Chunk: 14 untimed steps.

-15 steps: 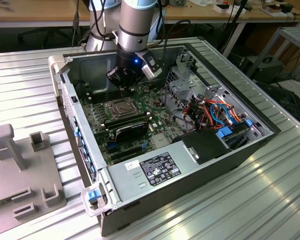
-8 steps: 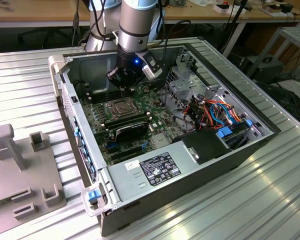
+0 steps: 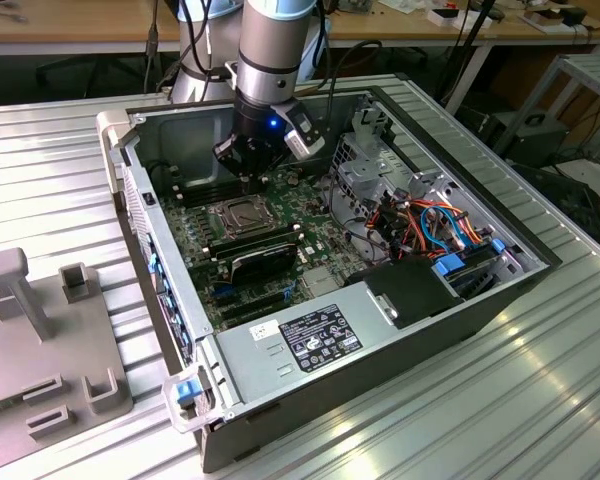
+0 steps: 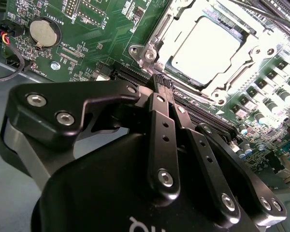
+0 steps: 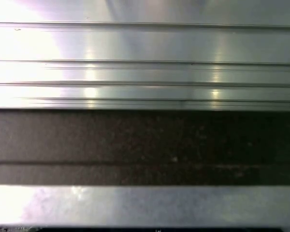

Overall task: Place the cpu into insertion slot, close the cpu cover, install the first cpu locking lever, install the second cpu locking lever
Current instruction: 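Install the first cpu locking lever, then install the second cpu locking lever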

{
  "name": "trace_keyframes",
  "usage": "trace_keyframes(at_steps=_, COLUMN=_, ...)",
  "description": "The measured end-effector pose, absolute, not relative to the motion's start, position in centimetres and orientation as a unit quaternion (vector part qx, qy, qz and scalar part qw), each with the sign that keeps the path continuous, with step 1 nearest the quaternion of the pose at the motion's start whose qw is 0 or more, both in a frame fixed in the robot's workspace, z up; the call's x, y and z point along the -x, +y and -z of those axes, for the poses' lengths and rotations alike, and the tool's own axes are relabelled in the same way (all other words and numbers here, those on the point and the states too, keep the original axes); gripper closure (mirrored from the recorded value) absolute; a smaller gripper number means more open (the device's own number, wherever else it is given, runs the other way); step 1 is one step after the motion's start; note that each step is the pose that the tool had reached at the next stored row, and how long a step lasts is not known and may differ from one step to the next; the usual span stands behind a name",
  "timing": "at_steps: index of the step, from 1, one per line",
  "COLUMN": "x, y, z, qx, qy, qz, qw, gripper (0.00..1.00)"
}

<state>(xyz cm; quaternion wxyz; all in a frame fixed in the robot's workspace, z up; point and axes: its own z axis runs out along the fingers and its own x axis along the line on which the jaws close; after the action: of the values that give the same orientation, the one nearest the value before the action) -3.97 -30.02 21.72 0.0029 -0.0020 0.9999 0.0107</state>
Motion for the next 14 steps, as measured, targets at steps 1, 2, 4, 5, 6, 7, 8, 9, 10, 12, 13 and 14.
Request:
trace_keyframes(at_steps=1, x=3.97, y=-30.02, z=-21.72, qx=0.002, qy=1.0, qz=-0.011, qw=0.003, gripper=0.89)
trace_keyframes(at_steps=2, x=3.97, y=-30.02, z=-21.71, qx=0.002, qy=1.0, qz=-0.011, qw=0.003, gripper=0.89)
trace_keyframes(at_steps=4, x=3.97, y=-30.07, z=-21.72, qx=0.002, qy=1.0, qz=-0.011, qw=0.003, gripper=0.89)
trace_keyframes(at_steps=5, x=3.97, y=-30.15, z=-21.72, qx=0.002, qy=1.0, qz=-0.011, qw=0.003, gripper=0.89)
trace_keyframes(at_steps=6, x=3.97, y=-30.22, z=-21.72, qx=0.002, qy=1.0, qz=-0.011, qw=0.003, gripper=0.89)
trace_keyframes(at_steps=7, x=3.97, y=-30.26, z=-21.72, qx=0.002, qy=1.0, qz=-0.011, qw=0.003, gripper=0.89)
trace_keyframes(at_steps=8, x=3.97, y=-30.27, z=-21.71, qx=0.002, qy=1.0, qz=-0.011, qw=0.003, gripper=0.89)
trace_keyframes(at_steps=9, x=3.97, y=-30.27, z=-21.72, qx=0.002, qy=1.0, qz=-0.011, qw=0.003, gripper=0.89)
trace_keyframes(at_steps=10, x=3.97, y=-30.27, z=-21.71, qx=0.002, qy=1.0, qz=-0.011, qw=0.003, gripper=0.89)
trace_keyframes(at_steps=12, x=3.97, y=-30.31, z=-21.72, qx=0.002, qy=1.0, qz=-0.011, qw=0.003, gripper=0.89)
trace_keyframes(at_steps=13, x=3.97, y=-30.31, z=-21.72, qx=0.002, qy=1.0, qz=-0.011, qw=0.003, gripper=0.89)
trace_keyframes(at_steps=14, x=3.97, y=-30.31, z=-21.72, qx=0.002, qy=1.0, qz=-0.011, qw=0.003, gripper=0.89)
